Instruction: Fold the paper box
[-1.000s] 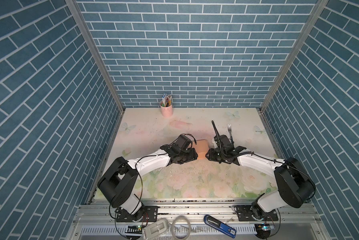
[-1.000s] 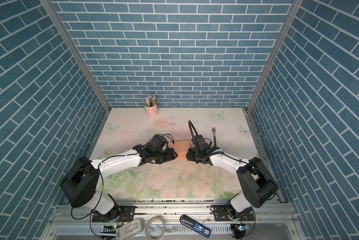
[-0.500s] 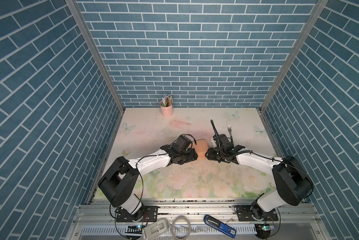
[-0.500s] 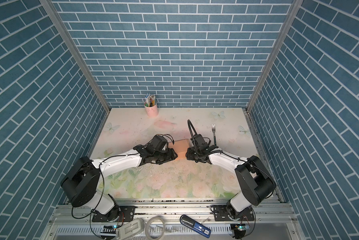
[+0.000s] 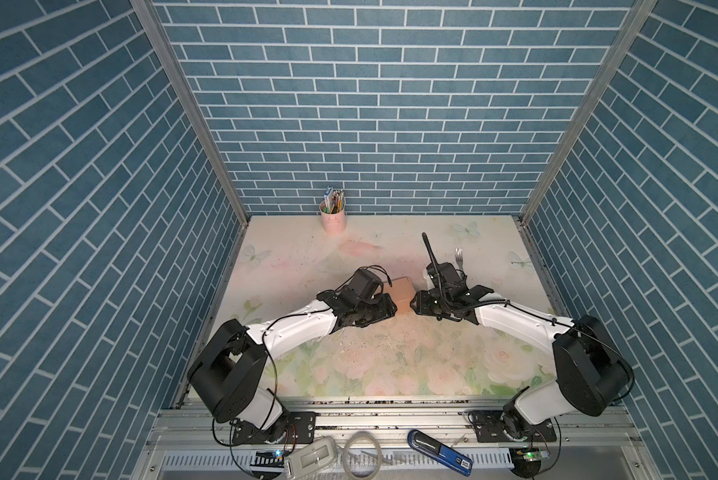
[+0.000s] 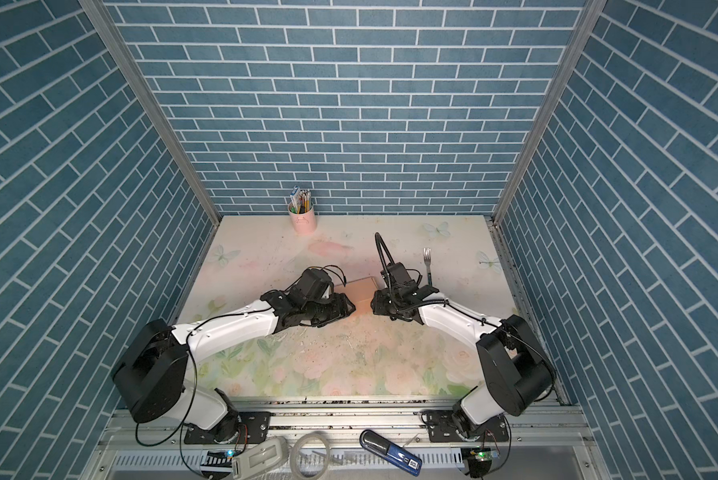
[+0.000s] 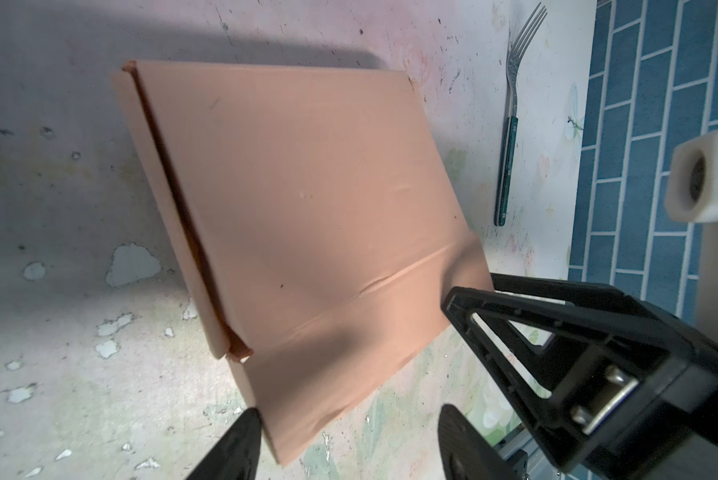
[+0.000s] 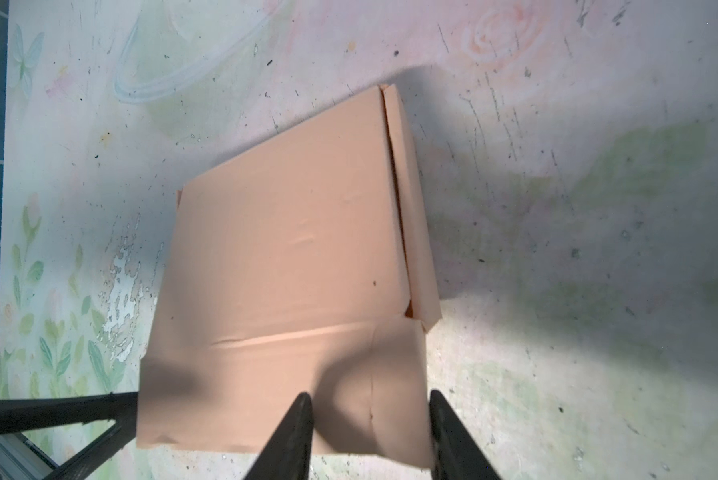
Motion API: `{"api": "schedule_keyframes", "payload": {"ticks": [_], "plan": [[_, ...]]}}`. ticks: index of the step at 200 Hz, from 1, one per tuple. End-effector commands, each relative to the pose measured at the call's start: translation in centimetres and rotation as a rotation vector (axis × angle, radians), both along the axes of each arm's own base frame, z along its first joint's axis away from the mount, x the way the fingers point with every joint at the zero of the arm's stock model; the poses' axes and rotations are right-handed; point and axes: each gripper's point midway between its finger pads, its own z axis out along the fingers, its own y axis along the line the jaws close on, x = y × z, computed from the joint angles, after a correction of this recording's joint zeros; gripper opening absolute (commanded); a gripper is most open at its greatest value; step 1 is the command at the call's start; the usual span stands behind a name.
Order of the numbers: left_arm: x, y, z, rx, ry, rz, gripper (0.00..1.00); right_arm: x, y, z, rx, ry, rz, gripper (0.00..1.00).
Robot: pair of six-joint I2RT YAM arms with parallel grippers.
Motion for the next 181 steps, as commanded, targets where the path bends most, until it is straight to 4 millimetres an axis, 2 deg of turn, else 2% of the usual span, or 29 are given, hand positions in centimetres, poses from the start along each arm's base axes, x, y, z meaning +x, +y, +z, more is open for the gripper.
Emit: {"api": "schedule_keyframes", "payload": {"ticks": [1,30,118,181], "plan": [[0.1,-2.0,2.8,-0.096,-0.047,-0.032,0.69,-0.4,0.8,1.6,0.019,-0.023,0.045,0.45],[-0.1,-1.7,2.2,-0.092,-0.038,-0.026,0.69,-0.5,0.7,1.2,0.019,-0.016,0.048,0.45],[-1.2,-0.4,-2.0,-0.026,0.001,-0.024,0.69,-0.8,0.6,-0.9,0.012,0.003,0.046,0.44],[-1.1,-0.1,-3.4,0.005,0.006,-0.033,0.69,-0.5,0.7,-2.6,-0.01,0.014,0.046,0.41]]}}
